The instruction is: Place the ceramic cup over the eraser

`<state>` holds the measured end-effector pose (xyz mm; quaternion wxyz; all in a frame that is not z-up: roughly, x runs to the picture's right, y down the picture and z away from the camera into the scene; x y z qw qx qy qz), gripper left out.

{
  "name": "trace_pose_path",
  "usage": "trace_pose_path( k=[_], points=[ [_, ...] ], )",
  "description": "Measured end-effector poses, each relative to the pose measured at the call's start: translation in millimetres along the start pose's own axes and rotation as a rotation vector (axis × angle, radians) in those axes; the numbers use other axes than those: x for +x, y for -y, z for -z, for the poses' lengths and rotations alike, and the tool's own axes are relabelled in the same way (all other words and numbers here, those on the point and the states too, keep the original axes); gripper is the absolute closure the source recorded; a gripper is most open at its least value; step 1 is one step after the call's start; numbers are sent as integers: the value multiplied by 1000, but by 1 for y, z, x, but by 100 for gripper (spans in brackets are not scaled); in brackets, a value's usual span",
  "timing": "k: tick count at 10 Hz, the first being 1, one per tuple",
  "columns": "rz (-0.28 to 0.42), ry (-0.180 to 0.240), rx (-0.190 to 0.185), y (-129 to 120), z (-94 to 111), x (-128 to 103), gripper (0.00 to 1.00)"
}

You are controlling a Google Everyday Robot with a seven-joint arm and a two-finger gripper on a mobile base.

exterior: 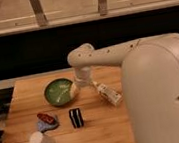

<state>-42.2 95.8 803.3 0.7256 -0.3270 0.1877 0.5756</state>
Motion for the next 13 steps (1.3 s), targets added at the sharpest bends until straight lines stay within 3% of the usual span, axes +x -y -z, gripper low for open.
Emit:
trace_pose_path(
  k=[11, 13],
  points=[
    [0, 0, 0, 0, 0, 0, 20],
    [18, 8, 14, -1, 5, -3, 20]
  ],
)
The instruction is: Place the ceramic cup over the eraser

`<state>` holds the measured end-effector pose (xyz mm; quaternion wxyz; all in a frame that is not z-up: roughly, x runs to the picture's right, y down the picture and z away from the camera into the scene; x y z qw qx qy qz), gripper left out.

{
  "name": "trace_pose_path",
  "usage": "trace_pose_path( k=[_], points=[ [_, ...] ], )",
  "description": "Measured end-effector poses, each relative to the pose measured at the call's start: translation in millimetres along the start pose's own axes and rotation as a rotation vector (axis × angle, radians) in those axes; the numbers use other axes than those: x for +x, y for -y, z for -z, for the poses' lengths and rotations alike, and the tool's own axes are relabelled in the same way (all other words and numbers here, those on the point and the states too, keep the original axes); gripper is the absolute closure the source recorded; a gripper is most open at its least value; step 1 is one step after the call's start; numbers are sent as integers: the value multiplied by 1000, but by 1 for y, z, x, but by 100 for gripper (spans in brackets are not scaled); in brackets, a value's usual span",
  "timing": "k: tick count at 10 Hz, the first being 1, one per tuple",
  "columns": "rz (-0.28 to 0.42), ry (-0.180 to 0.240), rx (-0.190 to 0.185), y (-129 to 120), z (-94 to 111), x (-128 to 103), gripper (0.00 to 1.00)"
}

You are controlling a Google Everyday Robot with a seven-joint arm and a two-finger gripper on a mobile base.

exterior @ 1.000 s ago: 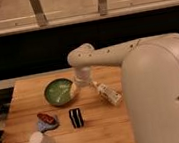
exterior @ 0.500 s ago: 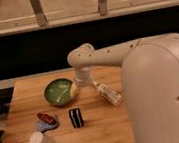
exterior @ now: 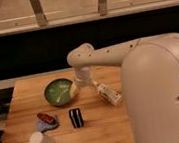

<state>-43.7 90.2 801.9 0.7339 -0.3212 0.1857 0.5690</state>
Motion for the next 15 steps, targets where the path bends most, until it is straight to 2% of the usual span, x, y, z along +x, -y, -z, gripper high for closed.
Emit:
trace_pose_path(
  k=[1, 3, 4, 6, 8, 10, 11, 13, 15],
  points=[
    [25, 9, 9, -5, 8, -6, 20],
    [85, 39, 12, -32, 29, -24, 20],
    [134, 60, 1, -54, 43, -35, 20],
    [193, 70, -23, -77, 60, -40, 20],
    [257, 49, -47, -100, 63, -31, 20],
    [322, 13, -44, -132, 60, -11, 20],
    [329, 11, -47, -138, 59, -8, 20],
    [320, 9, -37, -130, 59, -9, 20],
    [325, 10, -40, -134, 59, -9, 20]
  ],
)
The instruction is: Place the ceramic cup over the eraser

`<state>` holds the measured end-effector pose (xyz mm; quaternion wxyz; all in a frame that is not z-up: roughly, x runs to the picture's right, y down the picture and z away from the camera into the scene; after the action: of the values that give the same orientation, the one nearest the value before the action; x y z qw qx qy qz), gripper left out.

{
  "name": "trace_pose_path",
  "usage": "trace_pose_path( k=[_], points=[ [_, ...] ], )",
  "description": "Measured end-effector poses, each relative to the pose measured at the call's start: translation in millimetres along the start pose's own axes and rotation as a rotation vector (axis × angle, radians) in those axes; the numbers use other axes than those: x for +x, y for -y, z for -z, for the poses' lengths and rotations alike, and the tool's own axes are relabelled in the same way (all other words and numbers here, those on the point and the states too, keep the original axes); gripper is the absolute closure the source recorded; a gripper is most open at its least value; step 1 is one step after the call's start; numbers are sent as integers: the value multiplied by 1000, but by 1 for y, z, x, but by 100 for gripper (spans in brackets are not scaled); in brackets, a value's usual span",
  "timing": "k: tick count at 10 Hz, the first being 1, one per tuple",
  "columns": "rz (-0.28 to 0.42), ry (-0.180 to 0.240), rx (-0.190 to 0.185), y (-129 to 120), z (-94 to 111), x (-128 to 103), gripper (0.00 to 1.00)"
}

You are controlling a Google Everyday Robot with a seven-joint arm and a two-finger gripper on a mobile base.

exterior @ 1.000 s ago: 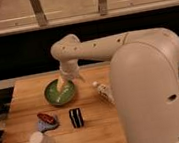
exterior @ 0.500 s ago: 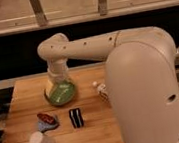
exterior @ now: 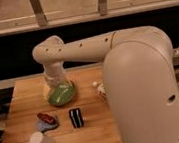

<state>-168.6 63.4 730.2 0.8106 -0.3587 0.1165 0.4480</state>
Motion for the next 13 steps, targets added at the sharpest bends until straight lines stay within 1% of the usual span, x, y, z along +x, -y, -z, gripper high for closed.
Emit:
trace_pose_path(
  k=[1, 2, 3, 4, 5, 6, 7, 9, 10, 12, 13],
  points=[
    [5, -4, 2, -1, -1, 0, 20],
    [28, -6, 14, -5, 2, -2, 20],
    [57, -10, 24, -16, 2, -4, 20],
    [84, -12, 32, -30, 3, -4, 20],
    [122, -20, 45, -54, 2, 0, 20],
    [146, -26, 51, -70, 2, 4, 20],
    [182, -33, 58, -91, 0, 9, 20],
    [250, -45, 53, -125, -9, 18, 20],
    [269, -50, 47, -134, -13, 23, 20],
    [307, -56, 16, -152, -25, 32, 20],
    [306, -55, 15, -151, -25, 32, 20]
  ],
)
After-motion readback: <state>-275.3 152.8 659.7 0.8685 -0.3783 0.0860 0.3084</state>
